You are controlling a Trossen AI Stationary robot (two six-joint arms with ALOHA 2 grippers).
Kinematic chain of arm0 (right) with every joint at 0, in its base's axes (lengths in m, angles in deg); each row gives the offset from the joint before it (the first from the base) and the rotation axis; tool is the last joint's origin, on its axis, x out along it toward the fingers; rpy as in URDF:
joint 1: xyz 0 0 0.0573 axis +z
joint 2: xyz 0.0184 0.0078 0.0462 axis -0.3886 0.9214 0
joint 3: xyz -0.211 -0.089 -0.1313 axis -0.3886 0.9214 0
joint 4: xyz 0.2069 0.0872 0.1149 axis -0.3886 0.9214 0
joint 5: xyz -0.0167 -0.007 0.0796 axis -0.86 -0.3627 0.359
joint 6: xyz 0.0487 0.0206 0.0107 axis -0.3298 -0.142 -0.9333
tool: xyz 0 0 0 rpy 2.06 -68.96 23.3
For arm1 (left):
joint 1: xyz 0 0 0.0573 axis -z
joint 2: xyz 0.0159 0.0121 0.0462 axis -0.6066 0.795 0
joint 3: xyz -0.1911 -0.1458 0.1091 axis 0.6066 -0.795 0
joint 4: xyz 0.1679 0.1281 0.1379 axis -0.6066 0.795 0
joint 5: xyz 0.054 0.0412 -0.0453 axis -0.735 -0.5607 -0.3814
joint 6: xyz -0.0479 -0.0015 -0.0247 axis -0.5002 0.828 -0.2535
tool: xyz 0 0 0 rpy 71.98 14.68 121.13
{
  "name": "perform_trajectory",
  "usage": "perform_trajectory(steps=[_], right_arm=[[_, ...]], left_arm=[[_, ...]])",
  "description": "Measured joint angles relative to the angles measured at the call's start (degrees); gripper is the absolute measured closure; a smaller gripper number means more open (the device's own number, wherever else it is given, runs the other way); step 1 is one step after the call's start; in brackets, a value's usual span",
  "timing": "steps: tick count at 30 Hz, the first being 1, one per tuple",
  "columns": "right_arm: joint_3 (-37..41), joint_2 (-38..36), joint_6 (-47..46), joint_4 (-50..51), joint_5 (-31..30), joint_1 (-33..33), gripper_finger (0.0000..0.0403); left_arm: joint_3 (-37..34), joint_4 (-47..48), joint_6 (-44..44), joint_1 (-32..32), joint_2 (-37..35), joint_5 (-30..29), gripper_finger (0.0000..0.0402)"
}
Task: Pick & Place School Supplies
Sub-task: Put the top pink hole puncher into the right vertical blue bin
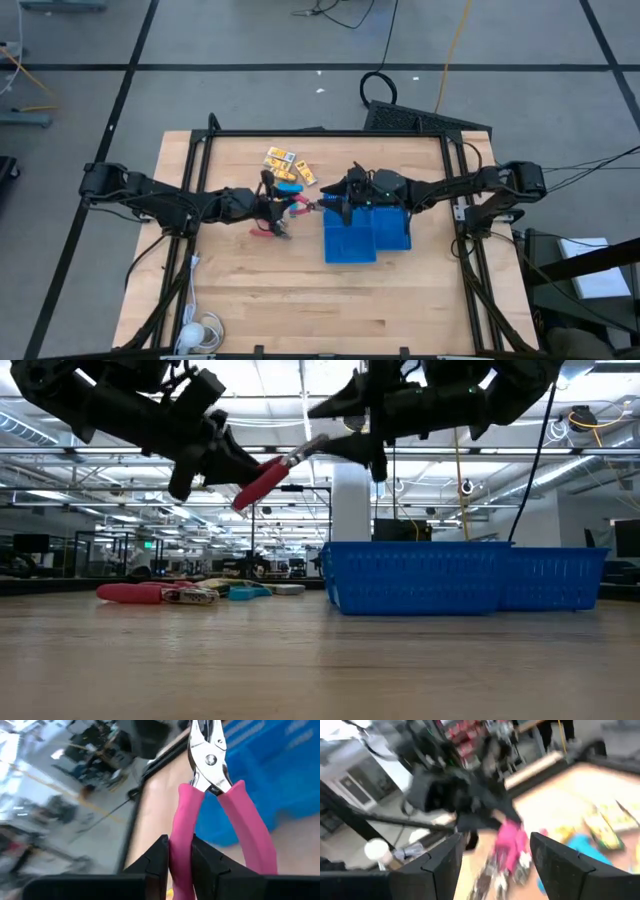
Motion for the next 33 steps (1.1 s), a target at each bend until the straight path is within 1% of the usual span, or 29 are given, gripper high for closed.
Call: perform_trajectory(steps=[3,7,13,16,19,23,27,33], right_arm=[[0.0,-0.1,-1.2,1.1,1.7,-0.4,0.0181],[0.0,-0.1,-1.0,1.9,1.9,-0.4,0.0181],[0.0,-0.1,-1.0,3.9,1.6,-0.6,0.0181],[0.0,-0.1,-1.0,3.9,1.5,-0.6,0.0181],[0.0,-0.1,-1.0,3.7,1.5,-0.7,0.0187],[0.0,-0.1,-0.9,2.8,1.5,-0.6,0.0209],[0.0,-0.1,-0.6,2.8,1.6,-0.6,0.0243],[0.0,-0.1,0.0,2.8,1.9,-0.6,0.0304]], left_arm=[[0.1,-0.1,3.7,0.4,0.0,-2.6,0.0338],[1.4,0.1,6.4,0.3,0.0,-3.6,0.0359],[3.3,0.4,8.6,0.7,0.0,-4.3,0.0358],[4.4,1.6,8.8,0.7,0.0,-4.6,0.0343],[4.9,3.1,7.8,0.7,0.0,-4.6,0.0340],[4.9,3.5,7.7,0.7,0.0,-4.6,0.0358],[4.9,4.2,7.1,0.7,0.0,-4.6,0.0359],[4.9,4.1,6.7,0.7,0.0,-4.6,0.0331]])
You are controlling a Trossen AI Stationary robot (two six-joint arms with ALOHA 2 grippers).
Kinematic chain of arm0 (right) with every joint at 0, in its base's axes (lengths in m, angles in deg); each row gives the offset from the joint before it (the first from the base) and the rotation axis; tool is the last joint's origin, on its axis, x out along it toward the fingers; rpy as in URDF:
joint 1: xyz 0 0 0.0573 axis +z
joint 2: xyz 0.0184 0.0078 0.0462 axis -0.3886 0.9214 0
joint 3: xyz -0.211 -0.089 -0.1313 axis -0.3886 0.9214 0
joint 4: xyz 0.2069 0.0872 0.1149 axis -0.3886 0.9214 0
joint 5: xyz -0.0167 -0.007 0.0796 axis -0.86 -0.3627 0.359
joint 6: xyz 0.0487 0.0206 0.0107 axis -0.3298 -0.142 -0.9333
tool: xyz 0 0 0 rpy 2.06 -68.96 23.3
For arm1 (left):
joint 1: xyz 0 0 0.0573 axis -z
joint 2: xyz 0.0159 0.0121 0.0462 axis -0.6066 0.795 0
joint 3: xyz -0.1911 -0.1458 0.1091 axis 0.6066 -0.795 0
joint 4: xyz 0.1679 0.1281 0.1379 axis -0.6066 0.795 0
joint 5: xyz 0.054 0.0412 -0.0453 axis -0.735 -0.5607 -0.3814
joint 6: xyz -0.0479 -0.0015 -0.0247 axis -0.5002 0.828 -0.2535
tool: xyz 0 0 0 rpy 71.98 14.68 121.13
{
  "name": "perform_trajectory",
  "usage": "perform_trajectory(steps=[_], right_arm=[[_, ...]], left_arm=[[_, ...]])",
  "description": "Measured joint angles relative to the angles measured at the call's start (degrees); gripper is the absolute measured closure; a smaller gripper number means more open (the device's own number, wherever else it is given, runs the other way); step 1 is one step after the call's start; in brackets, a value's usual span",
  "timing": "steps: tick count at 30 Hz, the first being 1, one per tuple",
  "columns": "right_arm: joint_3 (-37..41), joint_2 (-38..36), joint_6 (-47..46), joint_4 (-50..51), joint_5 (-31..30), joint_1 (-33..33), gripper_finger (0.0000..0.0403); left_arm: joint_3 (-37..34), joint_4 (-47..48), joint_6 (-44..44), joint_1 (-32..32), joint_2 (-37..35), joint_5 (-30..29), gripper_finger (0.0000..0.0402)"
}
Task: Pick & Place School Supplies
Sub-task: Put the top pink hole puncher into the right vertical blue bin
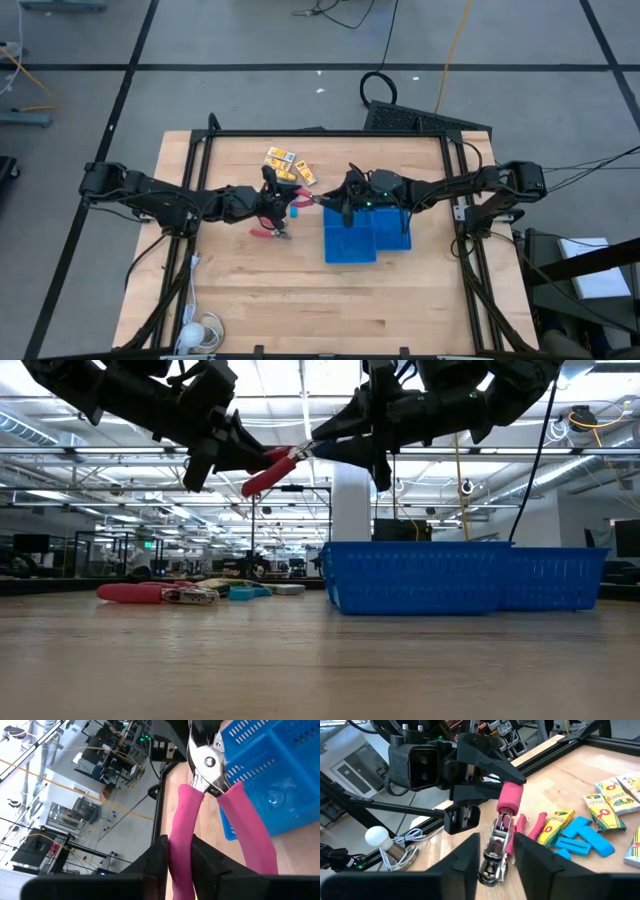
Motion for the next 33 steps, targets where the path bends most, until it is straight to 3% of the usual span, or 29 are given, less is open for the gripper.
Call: perform_trajectory(steps=[6,9,21,27,33], right_arm=[[0.1,0.0,2.1,1.1,1.0,-0.1,0.0374],[0.1,0.0,4.3,1.3,1.1,-0.1,0.0375],[0.0,-3.1,13.7,4.3,2.5,0.1,0.0375],[0.0,-12.3,18.7,17.7,-7.4,2.0,0.0375],[0.0,-24.5,21.4,36.1,-22.3,10.3,0.0375]], left_arm=[[0.0,0.0,-0.5,0.0,-0.1,-0.5,0.0344],[0.0,0.0,-2.4,0.3,-0.1,-0.6,0.0344],[0.0,-3.6,-9.6,6.6,-0.3,-11.2,0.0243],[0.0,-3.9,-15.5,9.0,-0.4,-12.0,0.0219],[0.0,-3.5,-19.1,8.5,-0.3,-14.9,0.0216]])
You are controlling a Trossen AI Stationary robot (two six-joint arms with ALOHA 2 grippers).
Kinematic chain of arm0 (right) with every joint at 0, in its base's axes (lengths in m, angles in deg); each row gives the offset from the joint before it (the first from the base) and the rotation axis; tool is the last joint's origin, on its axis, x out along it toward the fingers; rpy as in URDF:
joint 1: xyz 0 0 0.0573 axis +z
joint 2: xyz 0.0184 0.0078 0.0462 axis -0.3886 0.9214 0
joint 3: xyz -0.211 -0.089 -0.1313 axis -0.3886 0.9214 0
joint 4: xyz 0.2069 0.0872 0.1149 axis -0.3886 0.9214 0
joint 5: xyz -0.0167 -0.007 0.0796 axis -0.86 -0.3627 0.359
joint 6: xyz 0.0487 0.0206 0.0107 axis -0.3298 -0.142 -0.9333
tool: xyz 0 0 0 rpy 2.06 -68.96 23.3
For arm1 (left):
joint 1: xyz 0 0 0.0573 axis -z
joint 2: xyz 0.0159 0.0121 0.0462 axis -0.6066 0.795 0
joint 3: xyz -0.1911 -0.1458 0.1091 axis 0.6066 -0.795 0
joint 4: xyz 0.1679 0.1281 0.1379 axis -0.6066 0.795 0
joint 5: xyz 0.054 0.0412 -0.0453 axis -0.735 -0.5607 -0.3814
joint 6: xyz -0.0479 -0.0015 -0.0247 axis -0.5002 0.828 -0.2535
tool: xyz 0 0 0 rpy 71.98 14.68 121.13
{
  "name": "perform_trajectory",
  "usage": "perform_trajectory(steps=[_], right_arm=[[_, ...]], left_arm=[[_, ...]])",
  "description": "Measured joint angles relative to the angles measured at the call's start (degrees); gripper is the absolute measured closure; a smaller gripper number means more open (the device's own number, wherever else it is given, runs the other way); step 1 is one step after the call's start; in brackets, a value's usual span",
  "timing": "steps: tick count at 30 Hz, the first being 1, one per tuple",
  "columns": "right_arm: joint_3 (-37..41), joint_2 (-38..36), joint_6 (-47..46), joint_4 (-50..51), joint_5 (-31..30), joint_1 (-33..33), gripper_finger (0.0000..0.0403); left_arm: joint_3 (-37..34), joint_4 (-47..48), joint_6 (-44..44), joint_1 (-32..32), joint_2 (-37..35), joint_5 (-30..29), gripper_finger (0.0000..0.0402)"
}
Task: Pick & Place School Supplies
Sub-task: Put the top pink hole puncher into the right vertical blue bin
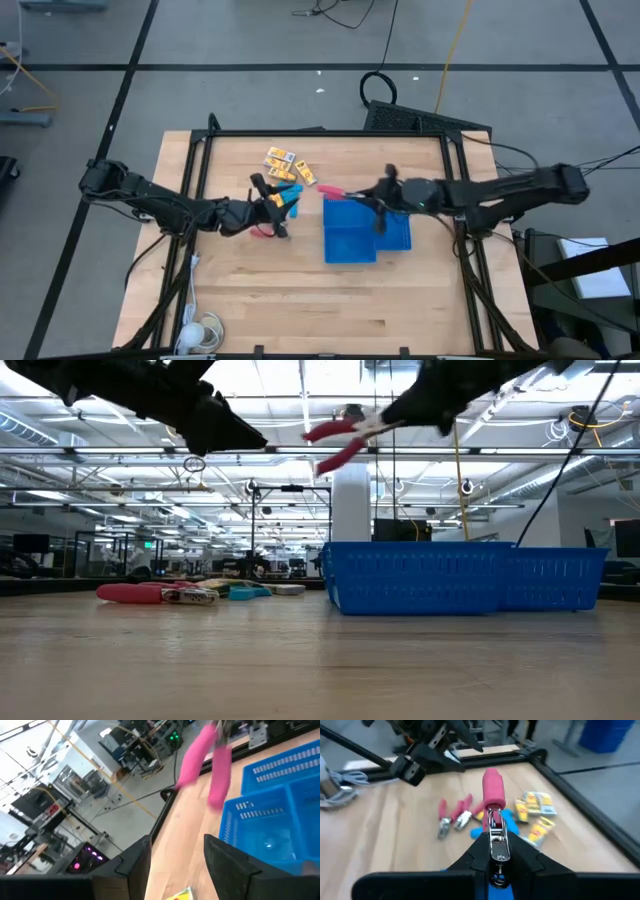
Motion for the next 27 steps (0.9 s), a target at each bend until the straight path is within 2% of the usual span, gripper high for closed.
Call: perform_trajectory(steps=[5,9,16,21,27], right_arm=[[-0.2,-6.4,-3.7,17.2,-12.5,9.8,0.0375],[-2.8,-6.7,-9.3,34.7,-17.2,15.3,0.0375],[-12.2,0.2,-11.4,55.1,-17.4,19.4,0.0375],[-18.4,7.4,-18.1,69.6,-17.0,20.4,0.0375],[-18.7,13.9,-22.6,72.1,-12.2,20.7,0.0375]], left_arm=[[0.0,0.0,-1.3,-1.5,0.0,0.0,0.0215],[0.0,0.0,-4.1,-2.7,0.0,-0.1,0.0215],[0.0,-0.1,-8.7,-4.0,0.0,-0.1,0.0215],[0.0,-0.1,-11.6,-4.4,0.0,-0.1,0.0215],[0.0,-0.1,-11.6,-4.4,0.0,-0.1,0.0215]])
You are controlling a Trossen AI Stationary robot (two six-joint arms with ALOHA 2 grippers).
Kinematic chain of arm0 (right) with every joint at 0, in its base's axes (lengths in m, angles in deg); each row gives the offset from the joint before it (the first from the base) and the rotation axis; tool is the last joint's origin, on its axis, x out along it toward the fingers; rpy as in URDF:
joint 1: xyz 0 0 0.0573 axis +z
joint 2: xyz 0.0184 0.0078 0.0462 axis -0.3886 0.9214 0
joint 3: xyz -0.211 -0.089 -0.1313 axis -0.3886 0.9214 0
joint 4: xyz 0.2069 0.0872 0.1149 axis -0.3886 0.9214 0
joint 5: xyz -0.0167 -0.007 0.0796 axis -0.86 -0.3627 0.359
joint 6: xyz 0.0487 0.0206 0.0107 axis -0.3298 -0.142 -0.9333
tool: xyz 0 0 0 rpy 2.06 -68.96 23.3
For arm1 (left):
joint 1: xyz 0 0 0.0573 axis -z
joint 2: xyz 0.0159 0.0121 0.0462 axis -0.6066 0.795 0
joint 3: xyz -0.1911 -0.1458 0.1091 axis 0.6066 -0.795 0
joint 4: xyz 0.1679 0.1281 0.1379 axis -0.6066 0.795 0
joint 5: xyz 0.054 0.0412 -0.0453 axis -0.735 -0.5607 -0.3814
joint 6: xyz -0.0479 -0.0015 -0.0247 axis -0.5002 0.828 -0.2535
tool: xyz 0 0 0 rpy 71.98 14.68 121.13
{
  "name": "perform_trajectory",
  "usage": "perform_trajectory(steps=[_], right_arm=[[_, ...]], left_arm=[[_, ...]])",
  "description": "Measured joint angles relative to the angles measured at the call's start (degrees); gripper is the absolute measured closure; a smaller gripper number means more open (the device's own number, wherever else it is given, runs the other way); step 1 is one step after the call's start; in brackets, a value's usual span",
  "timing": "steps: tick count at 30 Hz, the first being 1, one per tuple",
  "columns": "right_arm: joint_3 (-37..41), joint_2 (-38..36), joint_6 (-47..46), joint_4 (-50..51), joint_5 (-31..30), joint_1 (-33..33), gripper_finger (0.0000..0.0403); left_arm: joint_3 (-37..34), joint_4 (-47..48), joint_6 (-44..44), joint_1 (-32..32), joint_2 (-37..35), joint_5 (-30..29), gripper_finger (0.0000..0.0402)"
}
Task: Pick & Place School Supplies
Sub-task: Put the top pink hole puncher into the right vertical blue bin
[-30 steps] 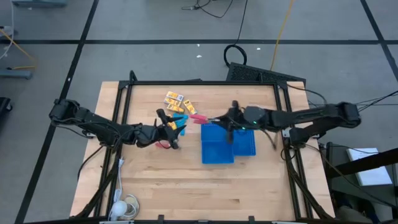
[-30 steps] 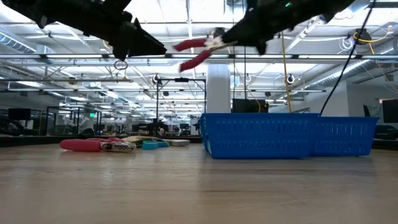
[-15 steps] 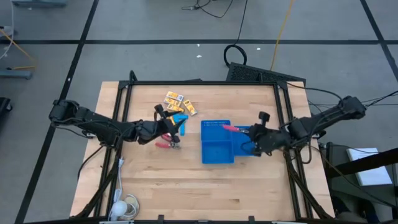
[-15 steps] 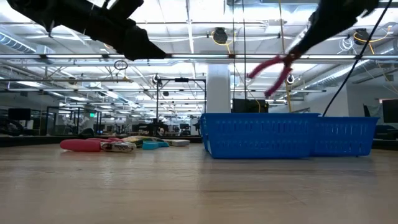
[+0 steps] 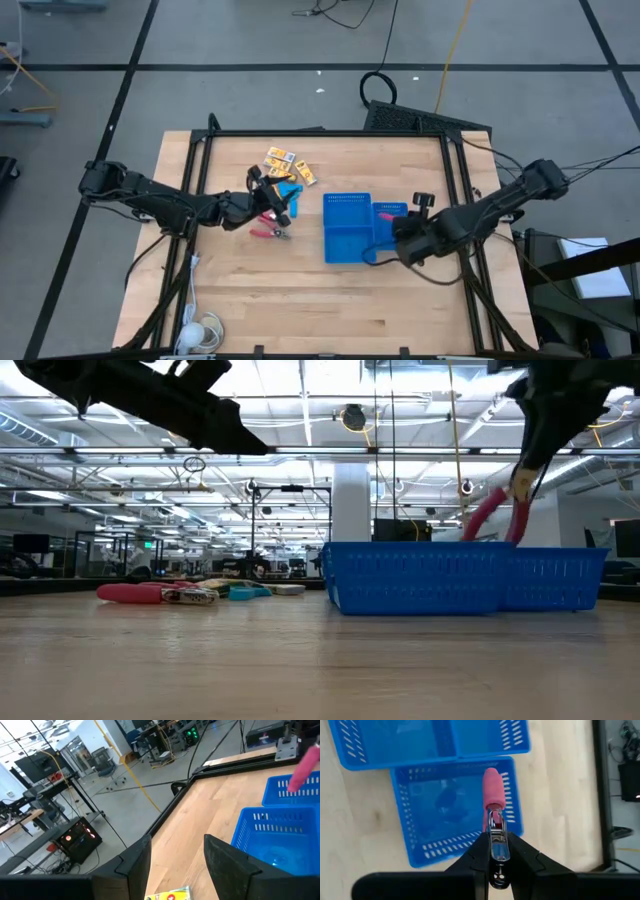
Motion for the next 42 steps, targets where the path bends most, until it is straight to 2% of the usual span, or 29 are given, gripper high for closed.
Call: perform_trajectory(steps=[17,23,32,42], right_arm=[[0.0,9.2,2.5,-1.6,-0.9,-2.2,0.0375],[0.8,9.4,3.8,-4.5,-0.9,-2.5,0.0375],[1.2,9.4,4.9,-4.6,-4.0,-2.5,0.0375],[4.7,9.4,4.4,-5.1,-3.4,-3.6,0.0375]], left_arm=[[0.0,1.0,-0.2,0.0,0.0,0.1,0.0215],[0.0,0.9,-0.2,0.0,0.0,0.1,0.0215],[0.0,2.6,-1.8,0.0,0.0,0.1,0.0215],[0.0,4.0,-3.0,0.0,0.0,1.0,0.0215]])
